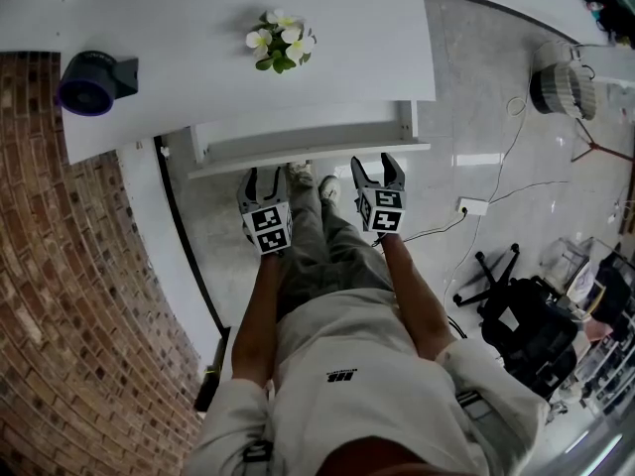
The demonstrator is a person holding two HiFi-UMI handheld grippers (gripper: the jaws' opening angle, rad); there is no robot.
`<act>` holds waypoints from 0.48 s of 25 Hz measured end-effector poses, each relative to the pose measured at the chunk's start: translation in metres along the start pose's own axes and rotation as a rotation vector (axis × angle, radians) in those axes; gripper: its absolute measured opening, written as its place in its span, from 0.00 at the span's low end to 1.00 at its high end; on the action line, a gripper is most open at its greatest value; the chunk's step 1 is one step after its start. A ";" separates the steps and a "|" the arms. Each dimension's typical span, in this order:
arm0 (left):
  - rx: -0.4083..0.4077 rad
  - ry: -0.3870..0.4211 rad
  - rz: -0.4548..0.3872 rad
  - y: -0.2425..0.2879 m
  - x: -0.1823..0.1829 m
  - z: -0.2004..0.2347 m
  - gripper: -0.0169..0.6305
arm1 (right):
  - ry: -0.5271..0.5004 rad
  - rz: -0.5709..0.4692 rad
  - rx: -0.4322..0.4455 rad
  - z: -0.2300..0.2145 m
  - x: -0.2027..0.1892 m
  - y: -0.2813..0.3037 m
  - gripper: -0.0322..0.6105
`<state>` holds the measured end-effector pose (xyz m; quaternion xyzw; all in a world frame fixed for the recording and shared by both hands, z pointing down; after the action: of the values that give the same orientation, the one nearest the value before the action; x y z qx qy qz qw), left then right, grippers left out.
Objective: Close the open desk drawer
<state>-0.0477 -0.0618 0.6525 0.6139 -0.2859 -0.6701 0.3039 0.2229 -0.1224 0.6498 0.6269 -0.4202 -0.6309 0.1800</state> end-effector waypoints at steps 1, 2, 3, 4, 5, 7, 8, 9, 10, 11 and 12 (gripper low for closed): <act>-0.001 0.001 -0.004 0.001 0.001 0.000 0.40 | 0.004 0.001 0.000 0.000 0.001 0.001 0.52; -0.003 0.002 -0.011 0.003 0.003 0.001 0.40 | 0.004 0.003 -0.002 0.000 0.002 0.002 0.52; -0.004 0.002 -0.015 0.003 0.005 0.001 0.40 | 0.001 0.003 -0.005 -0.002 0.003 0.003 0.52; -0.005 0.002 -0.013 0.004 0.006 0.001 0.40 | -0.001 0.001 -0.008 -0.003 0.003 0.005 0.52; -0.005 0.002 -0.009 0.005 0.007 0.001 0.40 | 0.000 -0.001 -0.010 -0.004 0.004 0.006 0.52; -0.005 0.000 -0.007 0.007 0.009 0.001 0.40 | 0.002 -0.003 -0.011 -0.005 0.006 0.008 0.52; -0.004 0.002 -0.008 0.008 0.011 0.002 0.40 | 0.003 -0.003 -0.010 -0.005 0.007 0.009 0.52; -0.004 0.006 -0.010 0.009 0.012 0.002 0.40 | 0.005 -0.006 -0.009 -0.005 0.009 0.009 0.52; -0.004 0.008 -0.012 0.010 0.013 0.002 0.40 | 0.004 -0.010 -0.010 -0.005 0.010 0.010 0.52; -0.004 0.009 -0.009 0.011 0.014 0.003 0.40 | 0.002 -0.010 -0.012 -0.006 0.010 0.012 0.52; -0.003 0.009 -0.004 0.011 0.015 0.003 0.40 | 0.000 -0.009 -0.013 -0.006 0.011 0.013 0.52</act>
<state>-0.0510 -0.0802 0.6517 0.6172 -0.2819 -0.6684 0.3048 0.2233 -0.1398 0.6532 0.6274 -0.4134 -0.6345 0.1812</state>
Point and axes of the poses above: the fingertips, and each gripper's own axes: y forward along the fingers, z to its left, x out of its top, the point moved 10 cm from there along -y, backward along the fingers, and after that the axes turned 1 degree about x, right-handed, at the moved point
